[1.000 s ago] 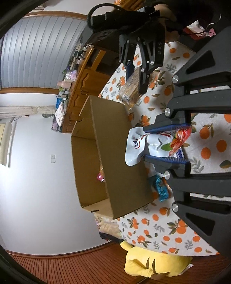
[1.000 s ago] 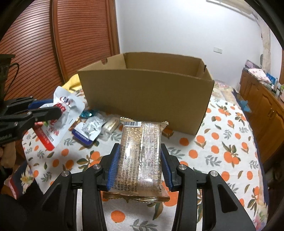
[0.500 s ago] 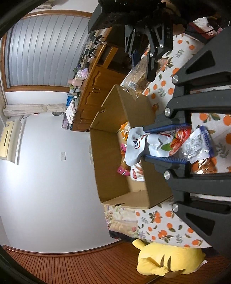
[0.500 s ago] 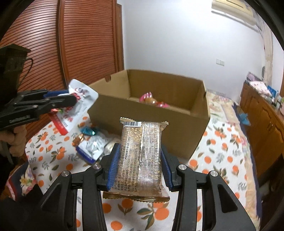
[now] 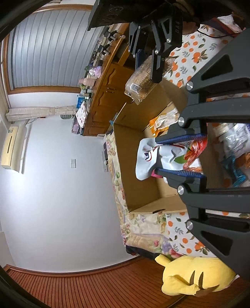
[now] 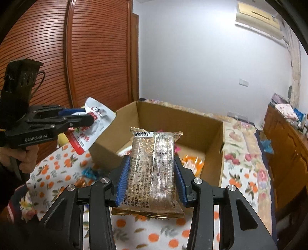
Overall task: Organize snacks
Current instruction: 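Carry both held packs up and over the cardboard box, then open both tools to drop the packs into the box, then withdraw both tools back to the remaining packs on the table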
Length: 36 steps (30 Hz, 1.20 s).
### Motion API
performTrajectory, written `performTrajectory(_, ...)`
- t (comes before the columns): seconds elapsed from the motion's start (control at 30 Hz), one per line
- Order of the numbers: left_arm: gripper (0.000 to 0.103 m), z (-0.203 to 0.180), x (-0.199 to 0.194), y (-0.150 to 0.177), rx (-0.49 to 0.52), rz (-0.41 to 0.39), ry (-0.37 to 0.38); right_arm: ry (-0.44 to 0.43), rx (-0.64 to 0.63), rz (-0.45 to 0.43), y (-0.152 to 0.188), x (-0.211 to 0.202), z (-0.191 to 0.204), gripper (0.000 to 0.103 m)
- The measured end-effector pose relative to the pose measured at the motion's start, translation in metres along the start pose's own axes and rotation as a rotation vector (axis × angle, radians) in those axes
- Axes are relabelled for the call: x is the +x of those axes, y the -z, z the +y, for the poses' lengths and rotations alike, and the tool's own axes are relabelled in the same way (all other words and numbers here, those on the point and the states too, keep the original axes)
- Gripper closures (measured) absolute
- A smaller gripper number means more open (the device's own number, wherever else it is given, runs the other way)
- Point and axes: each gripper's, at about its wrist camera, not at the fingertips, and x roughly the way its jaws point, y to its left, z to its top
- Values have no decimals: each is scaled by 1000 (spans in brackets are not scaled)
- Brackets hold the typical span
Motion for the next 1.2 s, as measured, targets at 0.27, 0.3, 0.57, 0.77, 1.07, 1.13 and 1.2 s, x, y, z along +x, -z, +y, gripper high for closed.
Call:
performTrajectory(0.27,80,22,34,-8,-25,23,-14,-9,-9,14,-20,38,-16,60)
performTrajectory(0.3,80,23,38,-7,-28,28,-14,-10,-8,19,-21,42,-18,60)
performTrajectory(0.57,79,33,65,-6,-41,57,-21,-4,17,59,-22,78,-36,60)
performTrajectory(0.77,79,33,82,-1,-47,87,-22,-6,32,89,-17,93,-42,59)
performTrajectory(1.07,75,31,91,0,-39,93,-21,-12,40,108,-14,102,-43,57)
performTrajectory(1.13,73,32,92,1,-36,98,-23,-9,40,108,-14,103,-44,55)
performTrajectory(1.2,71,33,90,3,-43,99,-20,-6,40,107,-13,103,-45,52)
